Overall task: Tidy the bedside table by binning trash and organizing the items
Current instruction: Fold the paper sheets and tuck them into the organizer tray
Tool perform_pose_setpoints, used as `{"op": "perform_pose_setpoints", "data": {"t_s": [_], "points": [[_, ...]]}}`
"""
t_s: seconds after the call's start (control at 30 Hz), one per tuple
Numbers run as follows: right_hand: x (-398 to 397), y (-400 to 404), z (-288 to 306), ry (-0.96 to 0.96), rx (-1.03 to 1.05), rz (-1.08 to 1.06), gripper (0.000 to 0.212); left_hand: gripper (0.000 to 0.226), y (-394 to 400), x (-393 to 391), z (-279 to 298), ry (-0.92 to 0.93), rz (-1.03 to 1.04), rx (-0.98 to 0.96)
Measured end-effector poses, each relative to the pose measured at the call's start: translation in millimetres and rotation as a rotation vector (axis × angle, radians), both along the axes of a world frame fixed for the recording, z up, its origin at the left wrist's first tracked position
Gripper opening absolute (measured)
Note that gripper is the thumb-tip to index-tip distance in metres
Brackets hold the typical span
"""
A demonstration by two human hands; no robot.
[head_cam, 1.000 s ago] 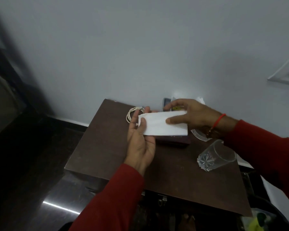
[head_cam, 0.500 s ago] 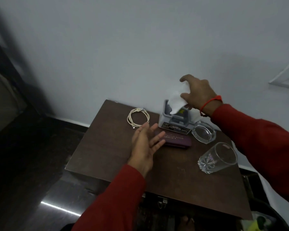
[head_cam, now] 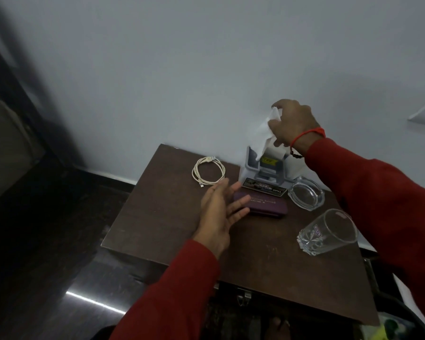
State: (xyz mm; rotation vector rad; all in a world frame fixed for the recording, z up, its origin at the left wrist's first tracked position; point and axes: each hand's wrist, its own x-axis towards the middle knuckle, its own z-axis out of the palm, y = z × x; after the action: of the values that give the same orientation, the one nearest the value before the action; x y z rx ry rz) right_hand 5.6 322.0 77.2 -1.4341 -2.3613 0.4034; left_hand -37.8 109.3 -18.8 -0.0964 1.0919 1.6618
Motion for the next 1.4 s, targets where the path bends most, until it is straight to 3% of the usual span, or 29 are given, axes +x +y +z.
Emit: {"op": "perform_pose_setpoints", "data": {"t_s": [0.53,0.77,1.0,1.2,1.3,1.4], "points": [[4.9,-15.4,6.3,0.011,0.008,0.028,0.047,0.033,-1.2,1.6,1.8,0.047,-0.052,-0.029],[3.8,-12.5,-7.7,-0.183,0.034,0.038,0.039,0.033,-0.6,1.4,0.6,0.052,-0.058,-0.036],[-2.5,-11.7,-20.5,-0.207,-0.091,0.003,0.043,0.032,-0.3,2.2,-0.1,0.057,-0.057,-0.035],[2.9,-9.9,-18.4,-0.073,-0.13,0.014,0.049,0.033,-1.2,-0.7,-0.1,0.058,-0.052,-0.007],[14.7,-14.7,-3.3,0.12,-0.23,0.021,0.041,0.033,-1.3,-0.7,1.4,0.063,-0.037,0.028],[46.9,-28.5,18.9,0.16,-0.2,0.093,0.032,0.035,-1.4,1.3,2.6,0.079,-0.024,0.065]]}}
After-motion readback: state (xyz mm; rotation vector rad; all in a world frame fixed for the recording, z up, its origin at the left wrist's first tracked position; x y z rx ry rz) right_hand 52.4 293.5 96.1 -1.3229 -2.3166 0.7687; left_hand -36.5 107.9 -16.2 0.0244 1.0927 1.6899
